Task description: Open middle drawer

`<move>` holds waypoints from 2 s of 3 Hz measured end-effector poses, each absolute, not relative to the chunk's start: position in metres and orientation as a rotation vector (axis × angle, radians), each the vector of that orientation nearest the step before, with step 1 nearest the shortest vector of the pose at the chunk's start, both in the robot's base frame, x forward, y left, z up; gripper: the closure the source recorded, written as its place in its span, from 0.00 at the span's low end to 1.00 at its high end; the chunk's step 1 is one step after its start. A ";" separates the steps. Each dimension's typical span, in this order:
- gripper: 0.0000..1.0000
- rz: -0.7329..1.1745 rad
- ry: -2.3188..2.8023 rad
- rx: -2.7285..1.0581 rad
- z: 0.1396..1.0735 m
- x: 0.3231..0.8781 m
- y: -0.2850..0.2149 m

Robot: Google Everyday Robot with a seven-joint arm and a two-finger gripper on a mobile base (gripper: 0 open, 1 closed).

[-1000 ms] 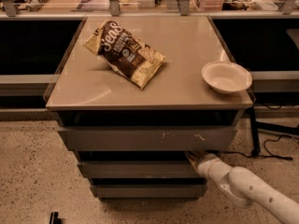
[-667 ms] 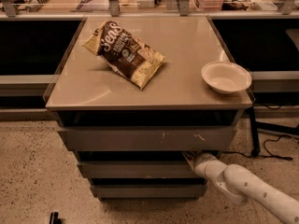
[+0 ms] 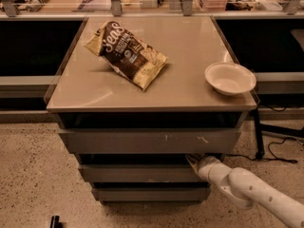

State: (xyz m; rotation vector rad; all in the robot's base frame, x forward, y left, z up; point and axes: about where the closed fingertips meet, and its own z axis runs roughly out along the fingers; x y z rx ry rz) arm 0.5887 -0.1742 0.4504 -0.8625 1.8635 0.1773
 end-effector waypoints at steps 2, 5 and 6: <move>1.00 0.306 2.042 -1.010 0.462 0.531 -0.182; 1.00 0.343 2.100 -1.021 0.480 0.504 -0.195; 1.00 0.339 2.111 -1.016 0.473 0.508 -0.193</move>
Offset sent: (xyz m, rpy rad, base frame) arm -0.1121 -0.0268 0.0312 -0.0920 0.4130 0.1634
